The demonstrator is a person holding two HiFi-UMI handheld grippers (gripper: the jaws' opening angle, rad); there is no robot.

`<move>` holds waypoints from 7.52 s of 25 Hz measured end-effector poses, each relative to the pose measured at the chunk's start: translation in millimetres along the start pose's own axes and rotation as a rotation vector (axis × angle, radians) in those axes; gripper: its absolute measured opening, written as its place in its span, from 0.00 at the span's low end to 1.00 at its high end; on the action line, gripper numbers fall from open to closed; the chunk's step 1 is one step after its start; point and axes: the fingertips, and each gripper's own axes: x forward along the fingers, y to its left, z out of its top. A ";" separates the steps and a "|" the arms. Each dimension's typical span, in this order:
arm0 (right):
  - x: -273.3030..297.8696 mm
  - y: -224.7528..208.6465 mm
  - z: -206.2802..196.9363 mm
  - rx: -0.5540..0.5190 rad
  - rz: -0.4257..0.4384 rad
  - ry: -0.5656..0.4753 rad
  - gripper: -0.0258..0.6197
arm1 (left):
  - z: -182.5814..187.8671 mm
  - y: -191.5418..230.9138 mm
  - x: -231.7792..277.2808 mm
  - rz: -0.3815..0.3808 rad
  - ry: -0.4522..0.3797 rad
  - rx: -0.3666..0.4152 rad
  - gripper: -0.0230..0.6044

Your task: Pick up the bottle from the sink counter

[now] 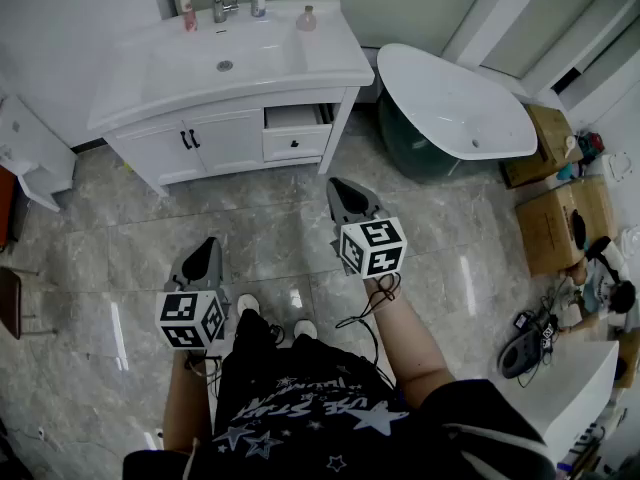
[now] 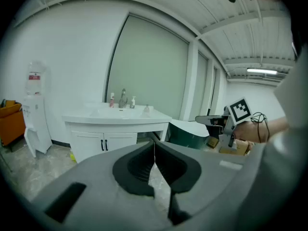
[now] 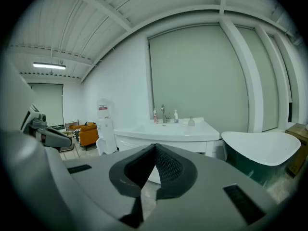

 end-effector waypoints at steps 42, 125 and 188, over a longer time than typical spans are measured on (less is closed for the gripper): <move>173.8 -69.8 46.2 0.075 -0.071 0.022 0.56 | 81.9 103.0 168.5 -0.078 -0.022 -0.004 0.07; 683.7 -391.1 109.4 -0.042 -0.190 0.178 0.26 | 233.9 246.8 626.7 0.004 0.150 -0.027 0.07; 308.0 -96.9 115.9 -0.031 -0.201 0.015 0.26 | 149.5 185.4 269.7 -0.136 -0.036 0.032 0.07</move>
